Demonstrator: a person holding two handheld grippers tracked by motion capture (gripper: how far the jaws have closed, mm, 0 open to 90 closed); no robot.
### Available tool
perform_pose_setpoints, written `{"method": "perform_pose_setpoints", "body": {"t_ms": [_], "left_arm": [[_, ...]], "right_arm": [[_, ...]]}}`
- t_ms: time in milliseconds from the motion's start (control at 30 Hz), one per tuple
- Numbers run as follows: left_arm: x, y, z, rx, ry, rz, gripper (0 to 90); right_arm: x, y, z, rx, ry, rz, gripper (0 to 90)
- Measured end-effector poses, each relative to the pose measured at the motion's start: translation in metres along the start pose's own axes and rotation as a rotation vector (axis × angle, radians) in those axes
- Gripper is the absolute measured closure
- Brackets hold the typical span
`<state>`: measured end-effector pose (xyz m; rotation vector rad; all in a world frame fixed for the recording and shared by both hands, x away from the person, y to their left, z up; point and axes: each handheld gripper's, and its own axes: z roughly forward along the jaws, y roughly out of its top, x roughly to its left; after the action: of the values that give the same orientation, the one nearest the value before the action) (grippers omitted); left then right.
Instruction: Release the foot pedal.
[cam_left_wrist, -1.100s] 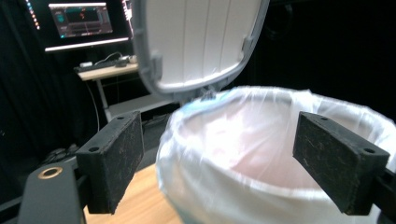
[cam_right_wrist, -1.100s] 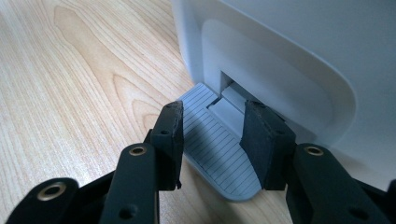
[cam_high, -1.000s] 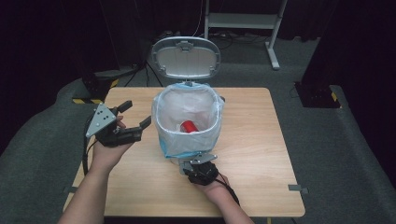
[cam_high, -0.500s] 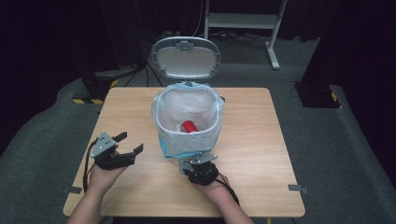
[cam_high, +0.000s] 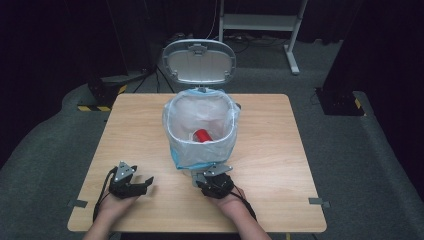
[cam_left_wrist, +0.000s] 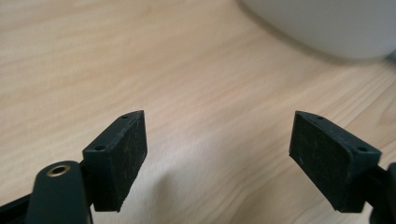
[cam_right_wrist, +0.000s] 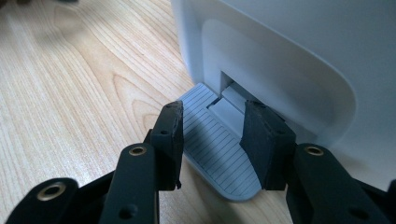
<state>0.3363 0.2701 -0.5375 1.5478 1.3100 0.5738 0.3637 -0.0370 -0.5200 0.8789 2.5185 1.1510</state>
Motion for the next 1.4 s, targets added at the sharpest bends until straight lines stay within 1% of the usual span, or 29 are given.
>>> {"method": "perform_pose_setpoints", "body": {"t_ms": [33, 67, 100, 133, 167, 233, 267, 300, 433, 467, 500, 533, 667, 700, 733, 767, 800, 833, 900, 933, 967, 1000, 1033, 1167, 1267, 1300, 1333, 1367, 1400], "left_arm": [[0.0, -0.003, 0.002, 0.046, 0.019, 0.021, 18.7], [0.0, -0.003, 0.002, 0.046, 0.019, 0.021, 18.1], [-0.003, -0.004, 0.002, 0.022, 0.026, 0.012, 18.9], [-0.003, -0.004, 0.002, 0.022, 0.026, 0.012, 19.7], [-0.003, -0.005, 0.003, 0.044, 0.034, 0.033, 19.7], [-0.005, -0.005, 0.004, 0.025, 0.037, 0.029, 19.6], [-0.006, -0.005, 0.004, 0.025, 0.038, 0.027, 19.6], [-0.004, -0.005, 0.003, 0.044, 0.038, 0.026, 19.6], [-0.003, -0.005, 0.002, 0.041, 0.039, 0.003, 20.7], [-0.002, -0.005, 0.001, 0.051, 0.036, 0.011, 21.1], [-0.003, -0.006, -0.001, 0.05, 0.03, 0.008, 21.2], [-0.003, -0.006, -0.001, 0.05, 0.03, 0.008, 21.3], [-0.003, -0.006, -0.001, 0.048, 0.018, 0.001, 21.4], [-0.002, -0.005, -0.001, 0.059, 0.016, -0.014, 21.0], [-0.002, -0.005, -0.001, 0.059, 0.016, -0.014, 20.9], [-0.001, -0.005, 0.0, 0.059, 0.021, -0.02, 20.9], [-0.001, -0.005, 0.0, 0.059, 0.021, -0.02, 21.0], [-0.001, -0.005, 0.0, 0.066, 0.023, -0.016, 21.0], [0.0, -0.004, 0.0, 0.065, 0.018, -0.032, 21.1], [0.0, -0.004, 0.0, 0.065, 0.018, -0.032, 21.5], [0.0, -0.004, 0.0, 0.067, 0.015, -0.037, 21.7], [0.0, -0.004, 0.0, 0.067, 0.015, -0.037, 21.7], [0.0, -0.004, 0.0, 0.066, 0.016, -0.038, 21.7], [0.0, -0.004, 0.001, 0.067, 0.013, -0.039, 22.0], [0.0, -0.004, 0.001, 0.068, 0.013, -0.041, 22.1], [0.0, -0.004, 0.001, 0.067, 0.013, -0.041, 22.2], [0.0, -0.004, 0.001, 0.067, 0.013, -0.041, 22.2], [0.0, -0.004, 0.001, 0.066, 0.014, -0.042, 22.2], [0.0, -0.004, 0.001, 0.066, 0.014, -0.042, 22.2]], "right_arm": [[0.0, 0.0, 0.0, 0.004, 0.0, 0.004, 58.4], [0.0, 0.0, 0.0, 0.004, 0.0, 0.004, 58.4], [0.0, 0.0, 0.0, 0.001, 0.004, 0.003, 58.4], [0.0, 0.0, 0.0, 0.001, 0.004, 0.003, 58.4], [0.0, 0.0, 0.0, 0.005, 0.002, 0.007, 58.4], [0.0, 0.0, 0.0, 0.005, 0.002, 0.007, 58.5], [0.0, 0.0, 0.0, 0.005, 0.002, 0.007, 58.5], [0.0, 0.0, 0.0, 0.005, 0.003, 0.007, 58.5], [0.0, 0.0, 0.0, 0.001, 0.006, 0.003, 58.3], [0.001, 0.0, 0.0, 0.0, 0.009, 0.004, 56.7], [0.002, 0.0, 0.0, -0.004, 0.023, -0.016, 50.9], [0.002, 0.0, -0.001, -0.004, 0.029, -0.021, 48.9], [0.004, 0.001, -0.006, 0.001, 0.019, -0.032, 45.7], [0.005, 0.0, -0.015, -0.021, 0.008, -0.04, 45.7], [0.005, 0.0, -0.015, -0.021, 0.008, -0.04, 45.7], [0.003, -0.001, -0.025, -0.049, 0.018, -0.029, 45.6], [0.003, -0.001, -0.025, -0.049, 0.018, -0.029, 45.6], [-0.001, -0.005, -0.034, -0.067, 0.02, -0.022, 45.4], [-0.008, -0.009, -0.041, -0.064, 0.023, -0.019, 44.6], [-0.008, -0.009, -0.041, -0.064, 0.023, -0.019, 44.6], [-0.018, -0.013, -0.045, -0.049, 0.005, -0.007, 44.0], [-0.018, -0.013, -0.045, -0.049, 0.005, -0.007, 44.0], [-0.023, -0.015, -0.048, -0.049, -0.006, 0.008, 43.4], [-0.046, -0.022, -0.059, -0.034, -0.063, 0.092, 39.5], [-0.064, -0.031, -0.069, -0.047, -0.134, 0.133, 36.7], [-0.075, -0.038, -0.075, -0.048, -0.195, 0.148, 34.6], [-0.075, -0.038, -0.075, -0.048, -0.195, 0.148, 34.6], [-0.089, -0.046, -0.082, -0.041, -0.255, 0.179, 35.6], [-0.089, -0.046, -0.082, -0.041, -0.255, 0.179, 35.6]]}}
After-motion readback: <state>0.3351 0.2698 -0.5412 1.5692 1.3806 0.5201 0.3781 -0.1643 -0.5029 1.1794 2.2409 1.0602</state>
